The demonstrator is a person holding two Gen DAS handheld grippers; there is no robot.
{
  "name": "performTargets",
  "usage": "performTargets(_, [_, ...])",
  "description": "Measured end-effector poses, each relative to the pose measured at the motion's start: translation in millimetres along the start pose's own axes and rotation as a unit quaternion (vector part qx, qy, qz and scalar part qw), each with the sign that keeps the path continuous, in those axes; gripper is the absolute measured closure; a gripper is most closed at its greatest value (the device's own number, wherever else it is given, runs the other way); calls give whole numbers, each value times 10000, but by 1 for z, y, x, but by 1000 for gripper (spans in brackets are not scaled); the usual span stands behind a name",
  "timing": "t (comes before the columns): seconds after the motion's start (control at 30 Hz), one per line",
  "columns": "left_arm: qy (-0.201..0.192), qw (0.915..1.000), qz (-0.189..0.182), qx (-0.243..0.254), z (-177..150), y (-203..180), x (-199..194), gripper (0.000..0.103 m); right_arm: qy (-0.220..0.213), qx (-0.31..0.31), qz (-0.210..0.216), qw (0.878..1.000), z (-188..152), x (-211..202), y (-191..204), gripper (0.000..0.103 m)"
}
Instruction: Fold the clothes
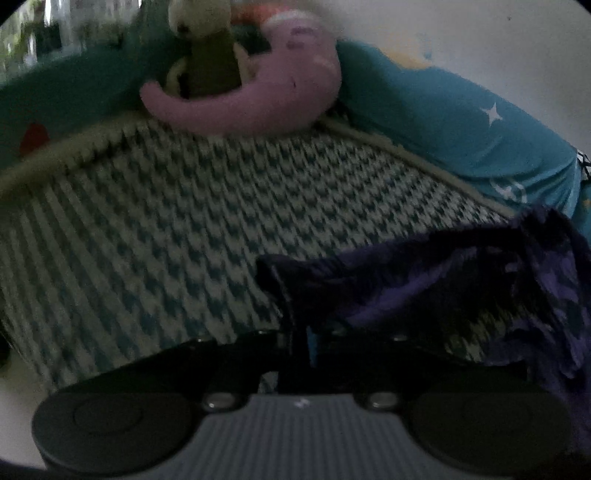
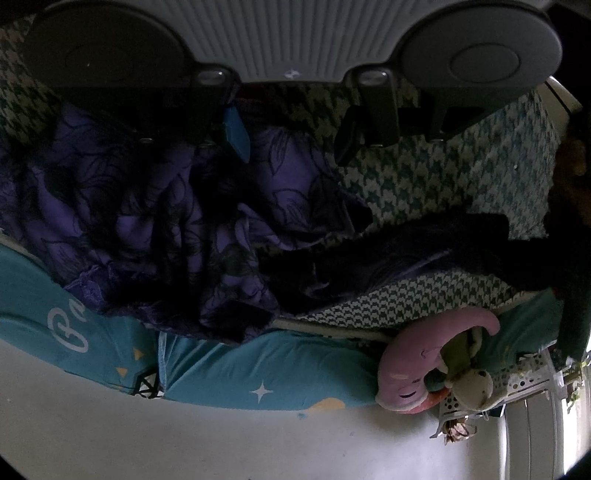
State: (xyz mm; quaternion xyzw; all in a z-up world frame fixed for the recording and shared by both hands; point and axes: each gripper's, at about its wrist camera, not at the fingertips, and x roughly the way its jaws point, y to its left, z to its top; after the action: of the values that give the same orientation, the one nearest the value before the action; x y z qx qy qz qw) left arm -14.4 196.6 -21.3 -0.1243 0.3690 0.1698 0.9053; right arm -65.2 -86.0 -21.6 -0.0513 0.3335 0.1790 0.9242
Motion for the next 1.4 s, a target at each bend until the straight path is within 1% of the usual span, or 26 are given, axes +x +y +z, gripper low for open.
performTargets(0.1, [-250,9993,242,153,14,-1,-7,97,-35,28,19,10000,1,0,0,52])
performTargets(0.2, [-553,9968,488,322,35,0,-13,97,-61,56,56,9999,1,-1,-1,52])
performTargets(0.3, [-860,9923,733,511,59,1,-20,97,-62,59,59,9999,1,0,-1,52])
performTargets(0.47, [-1225,9847,1133,500,93,10,-29,97,-59,61,67,9999,1,-1,-2,52])
performTargets(0.57, [-1244,9830,1213,596,99,14,-30,97,-51,47,77,9999,2,0,-1,52])
performTargets(0.6, [-1185,9838,1203,606,100,16,-30,96,-43,38,72,10000,2,1,-1,52])
performTargets(0.67, [-948,9878,1100,555,98,20,-27,95,-27,19,65,10000,2,1,0,52])
performTargets(0.7, [-822,9902,1021,484,95,23,-25,92,-20,11,66,10000,2,1,1,52])
performTargets(0.73, [-690,9924,938,391,93,26,-23,92,-15,5,67,10000,1,1,1,52])
performTargets(0.77, [-552,9945,851,277,89,28,-21,87,-8,-3,66,10000,1,1,1,52])
performTargets(0.8, [-413,9961,763,164,85,31,-19,75,-3,-11,65,10000,1,1,1,52])
performTargets(0.87, [-137,9982,587,-63,78,35,-15,63,-4,-12,64,10000,1,1,1,52])
performTargets(0.9, [-44,9986,500,-160,75,37,-14,59,-5,-6,66,10000,2,1,1,52])
performTargets(0.93, [-23,9989,433,-202,73,38,-15,57,-6,1,67,10000,2,1,1,52])
performTargets(0.97, [-28,9990,383,-208,71,37,-17,51,-5,6,66,10000,2,1,1,52])
performTargets(1.0, [-57,9991,370,-188,70,37,-19,42,-3,6,68,10000,1,1,1,52])
performTargets(1.03, [-109,9991,385,-152,68,36,-22,37,-3,4,73,10000,1,2,1,52])
performTargets(1.07, [-154,9991,373,-150,66,36,-25,27,-3,1,80,10000,1,2,1,52])
performTargets(1.1, [-194,9991,339,-173,64,37,-28,24,-3,-2,88,10000,1,2,1,52])
performTargets(1.17, [-171,9993,240,-220,60,39,-33,22,3,1,109,9999,1,2,1,52])
performTargets(1.3, [-9,9998,105,-163,50,35,-34,21,12,-10,136,9999,0,2,3,52])
performTargets(1.4, [8,10000,28,-18,38,28,-38,20,26,-2,136,9999,-1,2,4,52])
